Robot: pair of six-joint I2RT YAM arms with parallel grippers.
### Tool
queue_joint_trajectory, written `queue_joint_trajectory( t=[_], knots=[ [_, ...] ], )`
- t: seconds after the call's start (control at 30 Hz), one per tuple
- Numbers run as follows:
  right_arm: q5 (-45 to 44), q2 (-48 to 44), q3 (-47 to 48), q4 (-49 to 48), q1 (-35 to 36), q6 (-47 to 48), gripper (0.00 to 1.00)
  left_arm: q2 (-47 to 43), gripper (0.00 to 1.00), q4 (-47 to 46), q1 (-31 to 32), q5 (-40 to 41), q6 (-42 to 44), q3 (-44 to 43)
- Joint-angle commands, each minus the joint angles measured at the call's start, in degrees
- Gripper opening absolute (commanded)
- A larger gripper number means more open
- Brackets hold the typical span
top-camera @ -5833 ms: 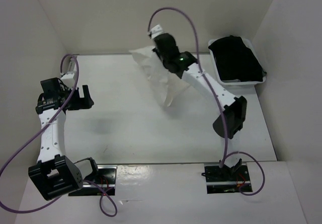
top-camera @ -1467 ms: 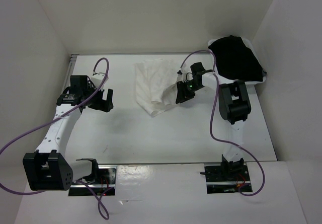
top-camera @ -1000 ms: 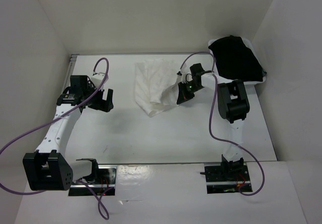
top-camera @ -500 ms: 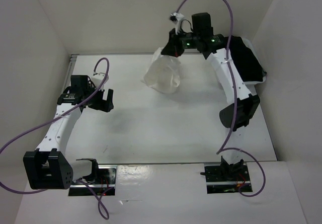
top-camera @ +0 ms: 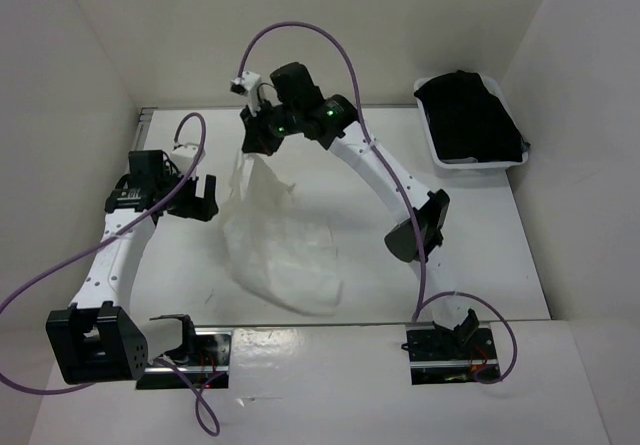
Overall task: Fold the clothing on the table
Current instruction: Flatten the skirt out
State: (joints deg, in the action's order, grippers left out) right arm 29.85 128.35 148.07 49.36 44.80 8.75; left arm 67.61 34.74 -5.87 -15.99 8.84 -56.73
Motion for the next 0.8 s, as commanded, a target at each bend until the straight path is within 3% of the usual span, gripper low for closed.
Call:
queue_joint_trajectory(
  t=[0.0, 0.23, 0.37, 0.4, 0.43, 0.47, 0.53, 0.63, 0.77],
  knots=[
    [-12.6, -0.7, 2.8, -4.2, -3.5, -3.0, 0.00, -1.5, 0.99, -0.6, -0.3, -1.9, 0.2, 0.7],
    [-16.1, 1.3, 7.7, -6.3, -1.6, -3.1, 0.00, -1.0, 0.99, -0.6, -0.3, -1.9, 0.2, 0.7],
    [5.3, 0.0, 16.5, 0.4, -1.1, -0.2, 0.00, -0.5, 0.99, -0.6, -0.8, -1.9, 0.2, 0.7],
    [5.9, -0.6, 16.5, 1.1, -1.1, 2.1, 0.00, -0.5, 0.99, -0.6, -0.8, -1.9, 0.2, 0.7],
    [4.2, -1.2, 14.4, 1.1, -1.1, 3.0, 0.00, -0.5, 0.99, -0.6, -0.8, -1.9, 0.2, 0.7],
    [-5.8, -1.2, 12.7, 0.3, -1.1, 3.0, 0.00, -0.5, 0.99, -0.6, -0.8, -1.9, 0.2, 0.7],
    [-17.1, 0.2, 6.2, -3.3, -4.8, 0.4, 0.00, -0.5, 0.99, -0.6, -0.8, -1.9, 0.2, 0.7],
    [-23.7, 2.1, 2.2, -2.5, -9.6, 0.9, 0.00, -0.5, 0.99, -0.6, -0.8, -1.9, 0.2, 0.7],
    [-30.0, 2.1, 0.5, 0.5, -9.6, 5.5, 0.00, -1.1, 0.99, -1.1, -0.8, -1.9, 0.2, 0.7]
  ],
)
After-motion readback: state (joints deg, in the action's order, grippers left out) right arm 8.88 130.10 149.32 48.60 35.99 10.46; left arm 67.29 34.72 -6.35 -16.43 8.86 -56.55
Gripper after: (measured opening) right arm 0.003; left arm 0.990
